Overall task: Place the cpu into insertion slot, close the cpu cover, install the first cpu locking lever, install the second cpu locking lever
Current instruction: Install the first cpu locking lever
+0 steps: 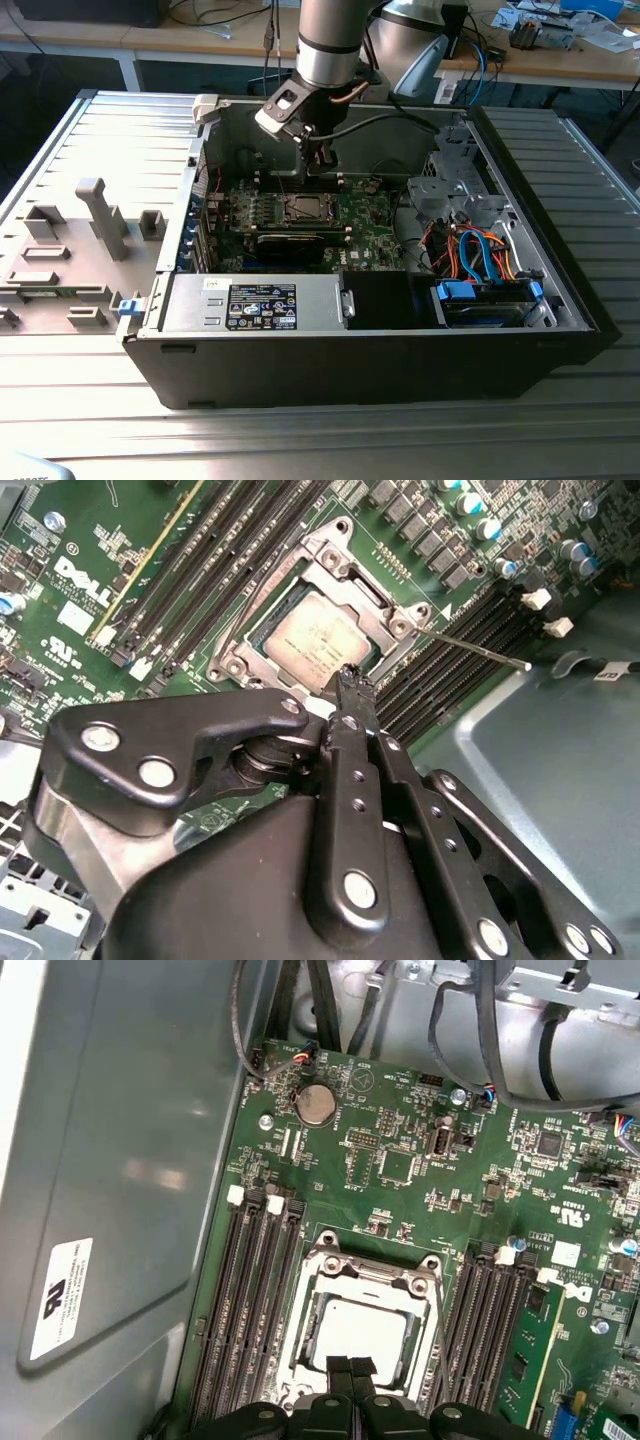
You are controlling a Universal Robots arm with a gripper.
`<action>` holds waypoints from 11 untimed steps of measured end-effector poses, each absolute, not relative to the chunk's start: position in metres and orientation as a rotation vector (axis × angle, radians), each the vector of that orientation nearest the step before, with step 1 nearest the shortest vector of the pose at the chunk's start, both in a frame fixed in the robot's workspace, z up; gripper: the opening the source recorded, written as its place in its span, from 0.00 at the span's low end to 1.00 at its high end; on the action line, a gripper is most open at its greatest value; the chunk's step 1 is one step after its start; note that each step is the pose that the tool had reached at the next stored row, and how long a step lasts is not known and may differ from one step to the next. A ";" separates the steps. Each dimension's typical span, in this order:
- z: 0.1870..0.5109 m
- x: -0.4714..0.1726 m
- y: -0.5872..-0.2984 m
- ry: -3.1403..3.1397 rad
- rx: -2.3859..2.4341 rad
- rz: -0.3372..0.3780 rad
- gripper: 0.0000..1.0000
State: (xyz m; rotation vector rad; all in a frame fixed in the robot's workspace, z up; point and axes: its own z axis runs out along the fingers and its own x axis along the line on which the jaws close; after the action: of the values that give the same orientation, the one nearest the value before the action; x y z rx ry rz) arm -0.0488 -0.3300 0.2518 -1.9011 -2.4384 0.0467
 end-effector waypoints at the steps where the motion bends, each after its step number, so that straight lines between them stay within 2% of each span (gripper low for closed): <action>1: 0.252 -0.049 -0.330 -2.446 -1.892 0.047 0.11; 11: 0.252 -0.049 -0.330 -2.518 -1.797 0.050 0.11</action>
State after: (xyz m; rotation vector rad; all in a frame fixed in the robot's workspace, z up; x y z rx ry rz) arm -0.0488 -0.3300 0.2518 -1.7969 -2.5179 0.0498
